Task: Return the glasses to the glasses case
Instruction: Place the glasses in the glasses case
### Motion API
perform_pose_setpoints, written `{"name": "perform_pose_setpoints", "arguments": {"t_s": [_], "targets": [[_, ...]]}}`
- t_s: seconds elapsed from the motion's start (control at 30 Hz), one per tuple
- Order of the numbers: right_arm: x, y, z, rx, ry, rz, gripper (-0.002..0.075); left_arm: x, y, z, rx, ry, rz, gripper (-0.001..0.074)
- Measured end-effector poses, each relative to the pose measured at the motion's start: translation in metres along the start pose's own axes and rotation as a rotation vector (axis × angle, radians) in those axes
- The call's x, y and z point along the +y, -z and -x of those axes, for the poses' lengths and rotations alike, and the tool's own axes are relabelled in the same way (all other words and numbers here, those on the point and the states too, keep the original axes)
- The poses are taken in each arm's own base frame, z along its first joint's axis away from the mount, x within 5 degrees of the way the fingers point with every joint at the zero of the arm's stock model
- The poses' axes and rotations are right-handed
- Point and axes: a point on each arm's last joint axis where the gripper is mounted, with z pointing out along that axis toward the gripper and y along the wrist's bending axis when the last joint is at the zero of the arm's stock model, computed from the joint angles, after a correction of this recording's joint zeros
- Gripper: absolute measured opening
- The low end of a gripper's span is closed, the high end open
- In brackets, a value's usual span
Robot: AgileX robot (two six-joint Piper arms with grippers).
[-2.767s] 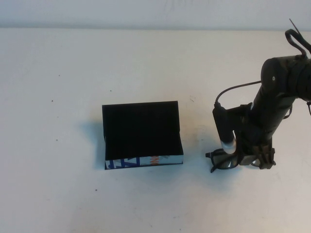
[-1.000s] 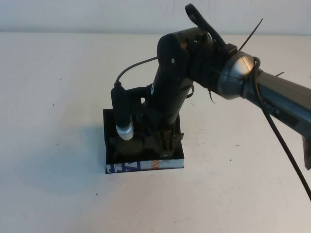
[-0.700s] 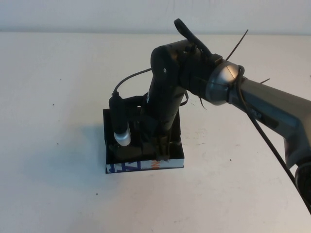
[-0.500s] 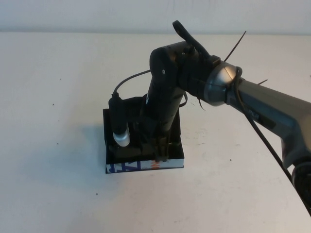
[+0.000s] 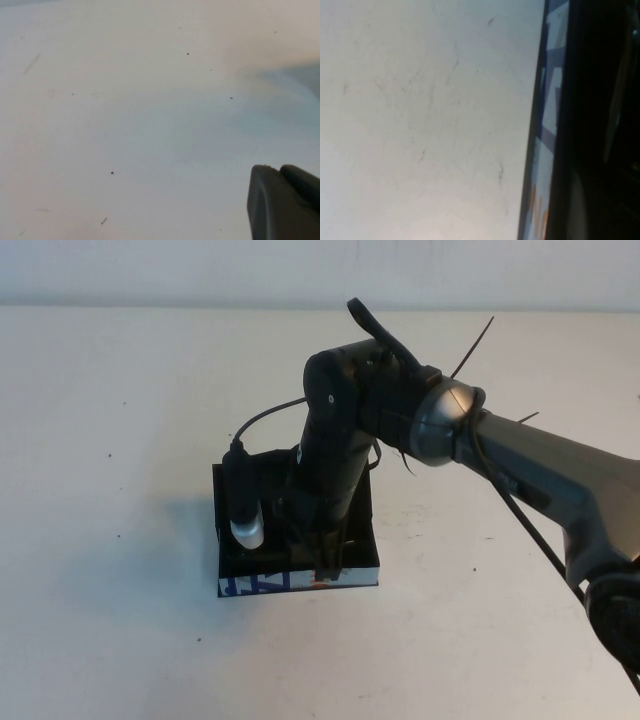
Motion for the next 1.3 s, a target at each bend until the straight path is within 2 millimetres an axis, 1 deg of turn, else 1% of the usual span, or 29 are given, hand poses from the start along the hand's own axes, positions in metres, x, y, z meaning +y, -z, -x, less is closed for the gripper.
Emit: {"name": "perform_pose_setpoints", "arguments": {"t_s": [0.1, 0.2, 0.27, 0.47, 0.57, 0.67, 0.8, 0.9, 0.97, 1.03, 1.13, 1.2, 1.3], "targets": [[0.000, -0.001, 0.000, -0.001, -0.001, 0.002, 0.0015, 0.000, 0.000, 0.000, 0.000, 0.000, 0.000, -0.0001], [0.000, -0.001, 0.000, -0.001, -0.001, 0.002, 0.0043, 0.000, 0.000, 0.000, 0.000, 0.000, 0.000, -0.0001], [0.000, -0.001, 0.000, -0.001, -0.001, 0.002, 0.0079, 0.000, 0.000, 0.000, 0.000, 0.000, 0.000, -0.0001], [0.000, 0.000, 0.000, 0.001, -0.001, -0.001, 0.0233, 0.000, 0.000, 0.000, 0.000, 0.000, 0.000, -0.0001], [0.001, 0.010, 0.001, -0.005, 0.004, -0.020, 0.0275, 0.000, 0.000, 0.000, 0.000, 0.000, 0.000, -0.0001], [0.002, 0.025, 0.003, -0.018, 0.010, -0.050, 0.0286, 0.000, 0.000, 0.000, 0.000, 0.000, 0.000, -0.0001], [0.005, 0.055, 0.004, -0.019, 0.007, -0.116, 0.0290, 0.000, 0.000, 0.000, 0.000, 0.000, 0.000, -0.0001], [0.010, 0.080, 0.004, -0.030, -0.060, -0.165, 0.0262, 0.000, 0.000, 0.000, 0.000, 0.000, 0.000, -0.0001], [0.013, 0.094, 0.004, -0.035, -0.104, -0.196, 0.0216, 0.000, 0.000, 0.000, 0.000, 0.000, 0.000, -0.0001], [0.016, 0.108, 0.004, -0.048, -0.165, -0.224, 0.0139, 0.000, 0.000, 0.000, 0.000, 0.000, 0.000, -0.0001], [0.019, 0.119, 0.002, -0.064, -0.243, -0.243, 0.0039, 0.000, 0.000, 0.000, 0.000, 0.000, 0.000, -0.0001], [0.019, 0.123, 0.000, -0.070, -0.293, -0.247, 0.0010, 0.000, 0.000, 0.000, 0.000, 0.000, 0.000, -0.0001], [0.017, 0.124, -0.004, -0.071, -0.359, -0.250, -0.0005, 0.000, 0.000, 0.000, 0.000, 0.000, 0.000, -0.0001]]}}
